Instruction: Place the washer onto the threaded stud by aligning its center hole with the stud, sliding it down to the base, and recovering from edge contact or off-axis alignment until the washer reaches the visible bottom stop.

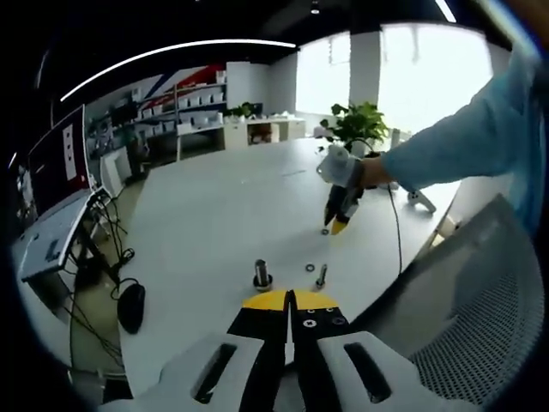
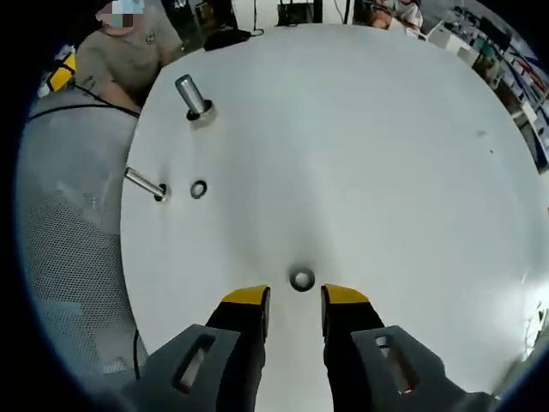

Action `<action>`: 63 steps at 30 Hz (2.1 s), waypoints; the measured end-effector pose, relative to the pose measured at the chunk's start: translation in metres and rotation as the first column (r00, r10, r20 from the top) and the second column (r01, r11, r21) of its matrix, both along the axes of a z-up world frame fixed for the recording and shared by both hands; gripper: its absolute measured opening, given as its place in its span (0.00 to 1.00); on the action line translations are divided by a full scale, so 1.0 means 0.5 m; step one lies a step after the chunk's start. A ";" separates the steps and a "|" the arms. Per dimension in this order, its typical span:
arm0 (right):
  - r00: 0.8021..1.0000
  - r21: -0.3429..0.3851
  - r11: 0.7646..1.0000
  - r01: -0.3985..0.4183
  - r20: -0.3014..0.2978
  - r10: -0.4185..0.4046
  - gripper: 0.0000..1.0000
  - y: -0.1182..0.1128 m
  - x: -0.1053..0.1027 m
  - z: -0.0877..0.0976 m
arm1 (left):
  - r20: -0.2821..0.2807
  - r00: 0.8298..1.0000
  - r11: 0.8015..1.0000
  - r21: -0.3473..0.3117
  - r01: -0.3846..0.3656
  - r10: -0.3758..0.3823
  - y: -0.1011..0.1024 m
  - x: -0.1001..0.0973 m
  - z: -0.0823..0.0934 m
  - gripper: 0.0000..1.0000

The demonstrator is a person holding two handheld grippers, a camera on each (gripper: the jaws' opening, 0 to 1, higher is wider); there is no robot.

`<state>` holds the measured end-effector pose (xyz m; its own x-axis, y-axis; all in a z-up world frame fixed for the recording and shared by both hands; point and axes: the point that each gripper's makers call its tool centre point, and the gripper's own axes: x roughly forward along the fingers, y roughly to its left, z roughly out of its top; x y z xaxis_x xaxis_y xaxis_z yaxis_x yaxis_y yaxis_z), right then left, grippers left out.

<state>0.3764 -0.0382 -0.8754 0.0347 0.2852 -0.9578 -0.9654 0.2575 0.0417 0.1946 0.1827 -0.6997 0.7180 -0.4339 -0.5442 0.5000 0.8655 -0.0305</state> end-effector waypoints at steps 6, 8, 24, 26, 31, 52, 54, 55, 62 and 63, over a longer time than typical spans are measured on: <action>1.000 -0.006 1.000 -0.002 0.003 0.002 0.24 0.005 0.010 -0.002 | -0.007 1.000 1.000 0.007 0.005 -0.005 -0.001 -0.001 -0.004 0.00; 1.000 -0.010 1.000 -0.004 0.010 0.004 0.23 0.004 0.010 -0.003 | -0.011 1.000 1.000 0.012 0.008 -0.008 -0.001 -0.002 -0.005 0.00; 0.998 -0.015 1.000 -0.004 0.057 0.005 0.15 0.003 0.022 -0.006 | -0.020 1.000 1.000 0.007 -0.018 0.019 0.008 0.002 -0.008 0.00; 0.998 -0.027 1.000 -0.013 0.067 0.014 0.15 -0.002 0.023 -0.006 | -0.019 1.000 1.000 0.008 -0.018 0.018 0.008 0.002 -0.008 0.00; 0.997 -0.020 1.000 0.015 0.079 -0.013 0.15 -0.014 0.025 0.004 | -0.018 1.000 1.000 0.009 -0.014 0.014 0.007 0.001 -0.008 0.00; 0.986 0.106 0.994 0.010 0.161 -0.028 0.15 0.035 -0.011 0.121 | -0.069 0.997 0.999 0.018 0.031 -0.029 -0.005 -0.014 -0.025 0.01; 0.986 0.116 0.993 0.008 0.162 -0.027 0.15 0.042 -0.018 0.130 | -0.058 0.997 0.998 0.043 0.053 -0.050 -0.007 -0.012 -0.026 0.02; 0.986 0.124 0.992 0.006 0.162 -0.026 0.15 0.048 -0.022 0.137 | -0.047 0.997 0.997 0.043 0.056 -0.054 -0.008 -0.011 -0.023 0.02; 0.991 0.215 0.976 0.025 0.122 -0.052 0.15 0.091 -0.051 0.177 | -0.054 0.996 0.996 0.047 0.075 -0.073 -0.013 -0.017 -0.026 0.05; 0.991 0.216 0.976 0.021 0.124 -0.049 0.15 0.094 -0.055 0.179 | -0.061 0.995 0.996 0.040 0.079 -0.076 -0.015 -0.018 -0.027 0.06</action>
